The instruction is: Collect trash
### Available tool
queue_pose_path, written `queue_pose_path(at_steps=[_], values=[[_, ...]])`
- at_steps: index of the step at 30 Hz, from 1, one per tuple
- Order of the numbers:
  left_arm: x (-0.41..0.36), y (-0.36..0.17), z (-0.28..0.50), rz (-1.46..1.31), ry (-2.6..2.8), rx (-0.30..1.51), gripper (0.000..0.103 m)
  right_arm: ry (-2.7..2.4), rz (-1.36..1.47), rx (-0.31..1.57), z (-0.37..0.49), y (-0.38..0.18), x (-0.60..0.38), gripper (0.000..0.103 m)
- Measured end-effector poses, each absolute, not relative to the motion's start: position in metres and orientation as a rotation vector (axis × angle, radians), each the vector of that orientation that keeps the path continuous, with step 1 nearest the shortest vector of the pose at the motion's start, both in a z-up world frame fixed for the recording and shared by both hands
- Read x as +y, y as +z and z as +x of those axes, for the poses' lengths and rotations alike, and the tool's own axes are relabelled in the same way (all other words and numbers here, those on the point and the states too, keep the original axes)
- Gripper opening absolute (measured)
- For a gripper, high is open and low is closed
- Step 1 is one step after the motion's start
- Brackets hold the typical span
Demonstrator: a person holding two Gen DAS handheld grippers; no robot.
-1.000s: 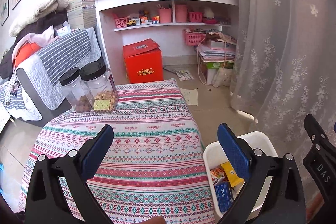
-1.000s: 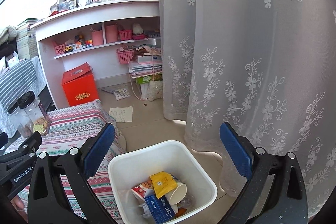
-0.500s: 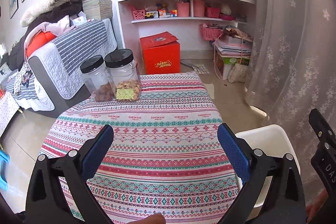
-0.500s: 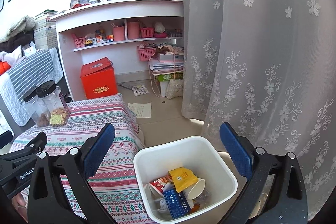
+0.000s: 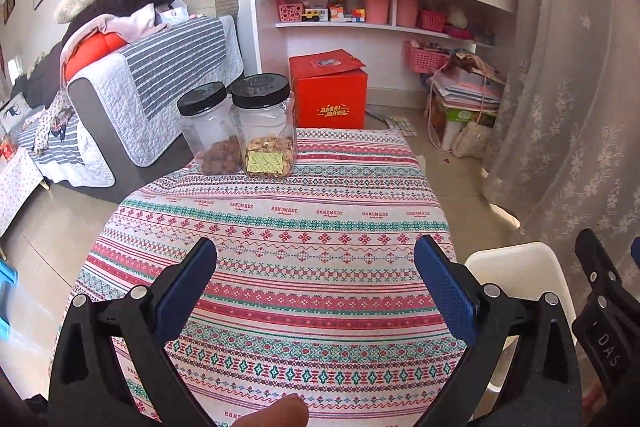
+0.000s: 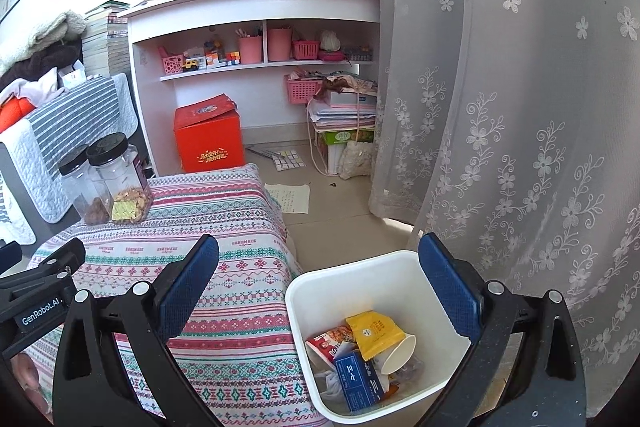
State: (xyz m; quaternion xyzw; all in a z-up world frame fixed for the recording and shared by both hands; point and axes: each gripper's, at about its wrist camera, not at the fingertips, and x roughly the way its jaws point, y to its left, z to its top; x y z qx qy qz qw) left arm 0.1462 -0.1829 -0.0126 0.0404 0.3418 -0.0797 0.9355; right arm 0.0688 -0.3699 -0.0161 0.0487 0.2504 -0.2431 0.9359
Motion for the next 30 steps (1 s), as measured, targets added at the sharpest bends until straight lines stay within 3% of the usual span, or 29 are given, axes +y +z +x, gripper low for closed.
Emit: queue_pose_path(at_steps=[30], values=[[-0.197,-0.016,0.145,0.125,-0.169,0.682,0.096,-0.515,0.132,0.504,0.068,-0.017,-0.382,0.096]])
